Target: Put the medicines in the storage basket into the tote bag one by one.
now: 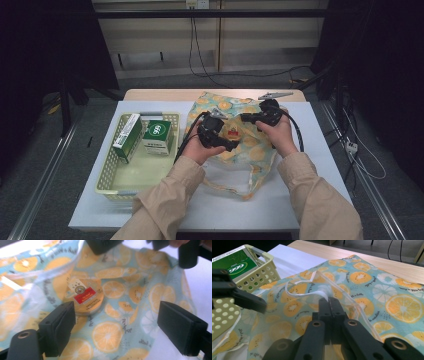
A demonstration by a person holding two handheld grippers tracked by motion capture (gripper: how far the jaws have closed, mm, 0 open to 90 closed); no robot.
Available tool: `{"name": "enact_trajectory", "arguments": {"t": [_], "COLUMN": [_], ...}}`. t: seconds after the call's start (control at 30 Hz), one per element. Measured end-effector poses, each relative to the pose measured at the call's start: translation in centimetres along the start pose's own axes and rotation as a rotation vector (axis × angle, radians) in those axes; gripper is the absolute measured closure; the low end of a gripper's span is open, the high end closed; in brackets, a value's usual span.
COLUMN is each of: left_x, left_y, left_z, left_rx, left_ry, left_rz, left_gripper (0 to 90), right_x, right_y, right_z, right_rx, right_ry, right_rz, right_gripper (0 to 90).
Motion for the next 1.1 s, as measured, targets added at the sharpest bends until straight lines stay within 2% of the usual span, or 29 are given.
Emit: {"name": "enact_trajectory", "arguments": {"t": [0.07,0.27,0.43,0.53,0.77,0.9,1.1], "left_x": [-0.8,-3.0,-4.5,-5.2,-6.9,-7.9,-9.2], "left_y": [0.0,-0.2,-0.5,-0.7,-1.0,-1.5,-2.4], "left_z": [-0.2,-1.3,-2.3,-2.8,-4.4,-5.4,-6.8], "left_rx": [0.010,-0.011,-0.009,-0.007,-0.015,-0.033,-0.034], "left_ry": [0.007,0.023,0.048,0.063,0.085,0.102,0.128], "left_rz": [-0.002,0.009,0.002,-0.010,0.000,-0.002,-0.018], "left_gripper": [14.2,13.5,12.8,12.5,12.3,12.3,12.5], "right_x": [0.0,-0.2,-0.3,-0.4,-0.5,-0.4,-0.3], "right_y": [0.0,0.1,0.1,0.1,0.0,-0.1,-0.2], "right_z": [-0.1,-0.4,-0.4,-0.4,-0.4,-0.4,-0.2], "right_rx": [-0.003,-0.005,-0.005,-0.007,-0.004,-0.003,-0.003], "right_ry": [0.001,0.000,0.001,0.000,0.002,0.002,0.000], "right_rz": [0.001,0.001,0.002,0.003,0.005,-0.001,-0.003], "right_gripper": [90.0,90.0,90.0,90.0,90.0,90.0,90.0]}}
Point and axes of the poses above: each handheld gripper's, and its own axes: x roughly forward along the jaws, y roughly out of its top, z roughly to its right, the point moved 10 cm from there along x, roughly forward along the jaws, and after that the axes turned 6 degrees about x, right-handed, at the moved point
